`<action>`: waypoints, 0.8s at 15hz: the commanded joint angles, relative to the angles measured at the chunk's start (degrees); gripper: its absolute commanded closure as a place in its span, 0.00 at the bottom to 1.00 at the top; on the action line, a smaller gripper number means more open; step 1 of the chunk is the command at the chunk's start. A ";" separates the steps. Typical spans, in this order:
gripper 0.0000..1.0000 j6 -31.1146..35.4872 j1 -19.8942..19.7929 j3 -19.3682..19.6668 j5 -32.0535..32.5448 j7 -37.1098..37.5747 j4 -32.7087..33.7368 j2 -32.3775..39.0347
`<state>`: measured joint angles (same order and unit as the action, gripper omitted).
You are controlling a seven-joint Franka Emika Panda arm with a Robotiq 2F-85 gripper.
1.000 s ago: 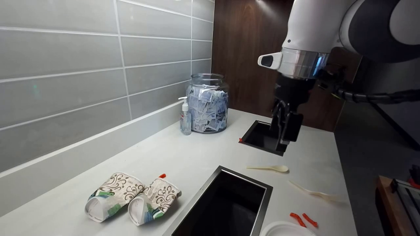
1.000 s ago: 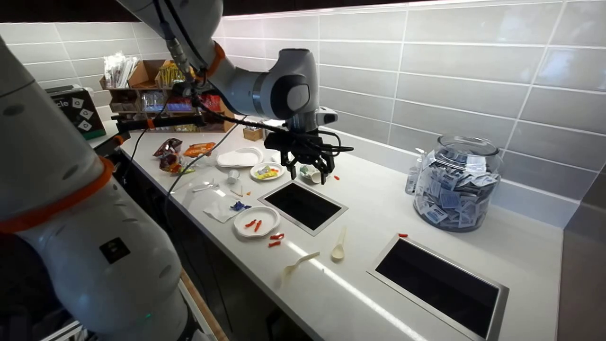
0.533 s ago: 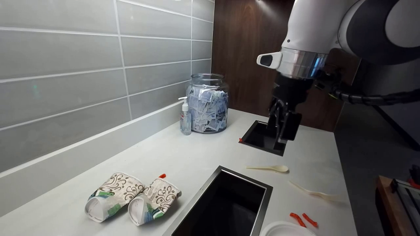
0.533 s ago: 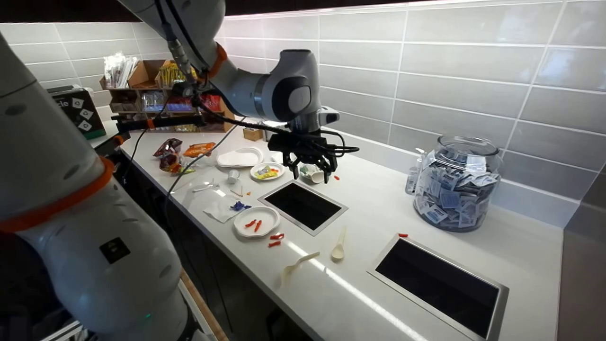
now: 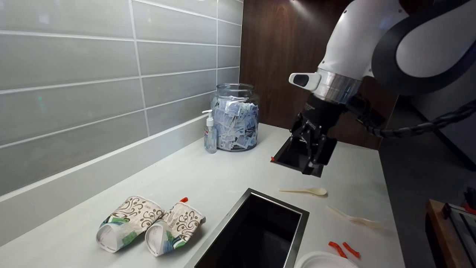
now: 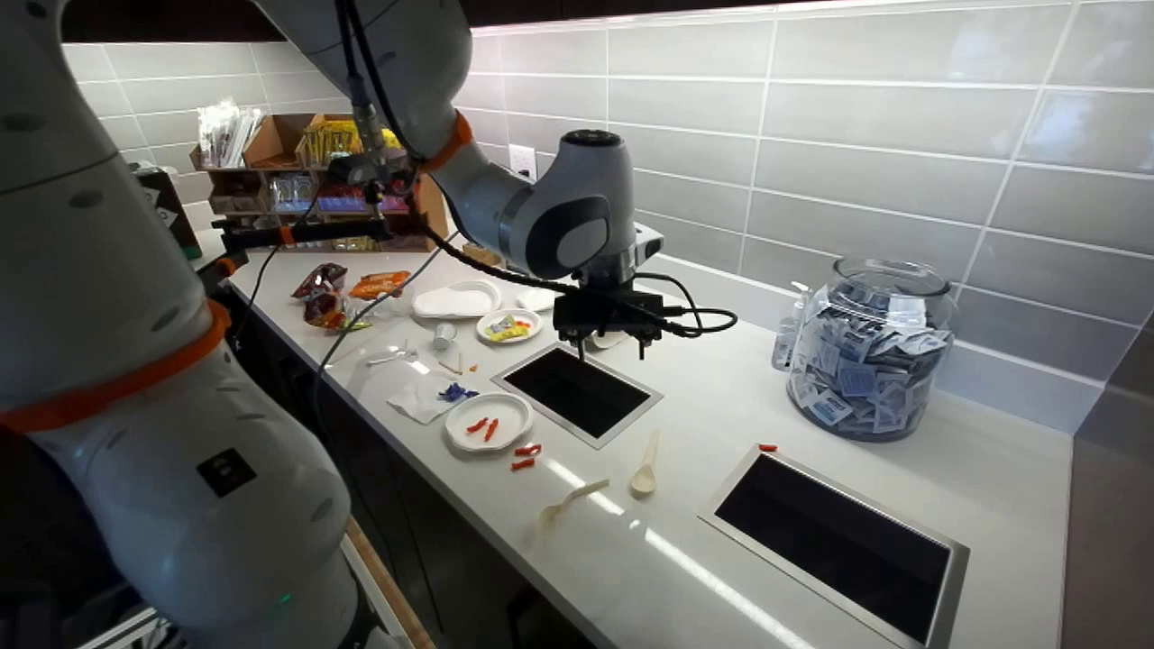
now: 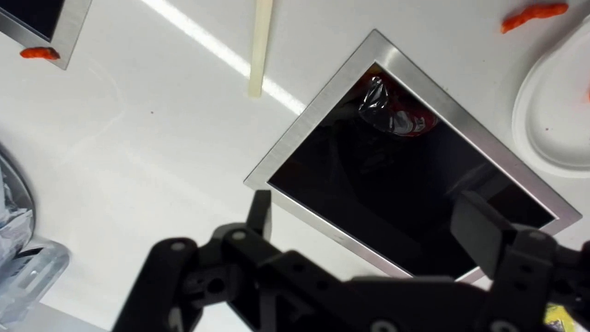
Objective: Use the spoon to push the corn snacks into the hole on the table
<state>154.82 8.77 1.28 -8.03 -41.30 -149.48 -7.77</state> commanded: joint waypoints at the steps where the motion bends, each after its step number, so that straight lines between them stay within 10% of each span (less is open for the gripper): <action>1: 0.00 -0.03 -0.38 -0.12 -2.26 -2.69 -0.01 0.73; 8: 0.00 0.88 -0.92 -0.66 -0.89 -2.73 0.11 0.71; 12: 0.00 1.90 -6.35 -0.54 17.60 7.18 0.10 2.91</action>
<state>155.26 6.12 1.16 -0.08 -39.72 -148.93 -6.25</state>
